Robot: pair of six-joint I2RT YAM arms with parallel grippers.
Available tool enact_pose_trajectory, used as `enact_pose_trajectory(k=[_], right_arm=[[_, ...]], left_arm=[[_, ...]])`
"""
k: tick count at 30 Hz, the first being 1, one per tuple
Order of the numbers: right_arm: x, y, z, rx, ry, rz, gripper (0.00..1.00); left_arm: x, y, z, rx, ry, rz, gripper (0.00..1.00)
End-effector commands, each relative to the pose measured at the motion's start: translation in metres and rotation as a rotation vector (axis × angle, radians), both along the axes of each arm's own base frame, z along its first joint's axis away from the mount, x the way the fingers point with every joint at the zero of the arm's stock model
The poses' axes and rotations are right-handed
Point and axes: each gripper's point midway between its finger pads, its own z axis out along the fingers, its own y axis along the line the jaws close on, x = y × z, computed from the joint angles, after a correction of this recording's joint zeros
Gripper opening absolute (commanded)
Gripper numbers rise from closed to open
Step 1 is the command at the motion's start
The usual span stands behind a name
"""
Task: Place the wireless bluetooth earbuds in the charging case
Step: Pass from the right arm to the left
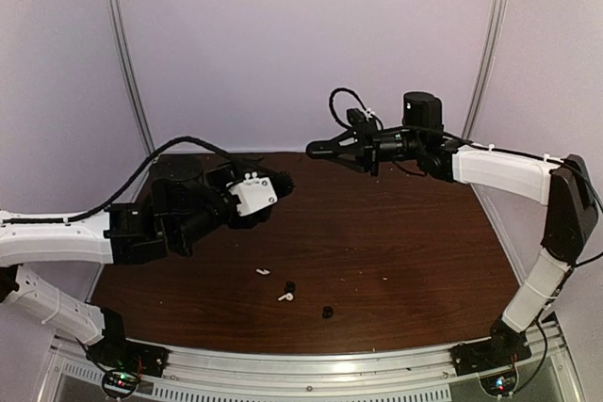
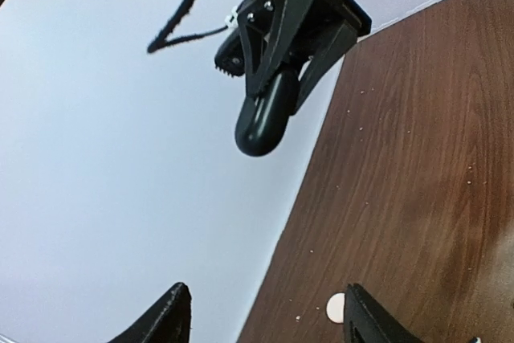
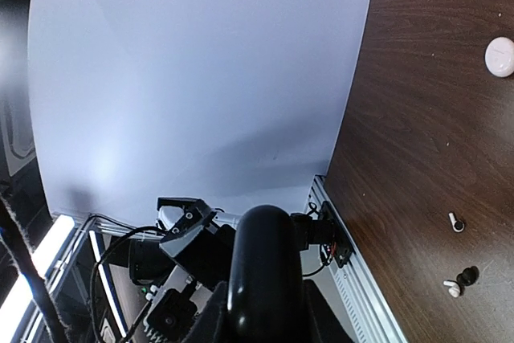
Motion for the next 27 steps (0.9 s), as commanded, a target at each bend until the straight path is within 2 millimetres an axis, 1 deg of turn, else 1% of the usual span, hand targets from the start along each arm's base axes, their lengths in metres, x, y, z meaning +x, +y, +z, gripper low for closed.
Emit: enact_pose_trajectory(k=[1, 3, 5, 8, 9, 13, 15, 16, 18, 19, 22, 24, 27], right_arm=[[-0.011, -0.008, 0.044, -0.003, -0.303, -0.002, 0.14], [-0.015, -0.012, 0.046, -0.023, -0.371, -0.004, 0.14], [-0.022, -0.017, 0.048, -0.043, -0.453, -0.001, 0.14], [-0.031, -0.026, 0.045, -0.102, -0.559, -0.007, 0.13], [-0.034, -0.030, 0.045, -0.117, -0.586, -0.011, 0.13], [-0.046, -0.038, 0.040, -0.156, -0.648, -0.006, 0.13], [-0.055, -0.039, 0.040, -0.161, -0.677, 0.002, 0.12], [-0.059, -0.041, 0.039, -0.164, -0.694, 0.004, 0.12], [-0.067, -0.042, 0.041, -0.162, -0.726, 0.011, 0.12], [-0.070, -0.043, 0.042, -0.160, -0.739, 0.014, 0.12], [-0.077, -0.042, 0.044, -0.152, -0.768, 0.030, 0.12], [-0.082, -0.040, 0.046, -0.144, -0.780, 0.044, 0.13], [-0.086, -0.034, 0.048, -0.142, -0.806, 0.061, 0.13]], left_arm=[[0.007, 0.014, 0.019, -0.257, 0.250, -0.003, 0.66], [0.015, 0.021, 0.038, -0.377, 0.330, -0.031, 0.66], [0.027, 0.028, 0.043, -0.443, 0.426, -0.040, 0.66], [0.030, 0.024, 0.054, -0.536, 0.570, -0.121, 0.67], [0.030, 0.022, 0.054, -0.565, 0.628, -0.151, 0.68], [0.024, 0.010, 0.045, -0.628, 0.873, -0.264, 0.69], [0.019, 0.006, 0.046, -0.657, 0.961, -0.335, 0.69], [0.011, 0.003, 0.050, -0.676, 1.016, -0.393, 0.69], [0.007, 0.002, 0.054, -0.705, 1.057, -0.458, 0.69], [0.004, 0.001, 0.061, -0.716, 1.043, -0.498, 0.69], [-0.003, -0.005, 0.065, -0.708, 1.058, -0.577, 0.68], [-0.007, -0.009, 0.069, -0.704, 1.069, -0.627, 0.67], [-0.009, -0.012, 0.075, -0.721, 1.070, -0.666, 0.65]])
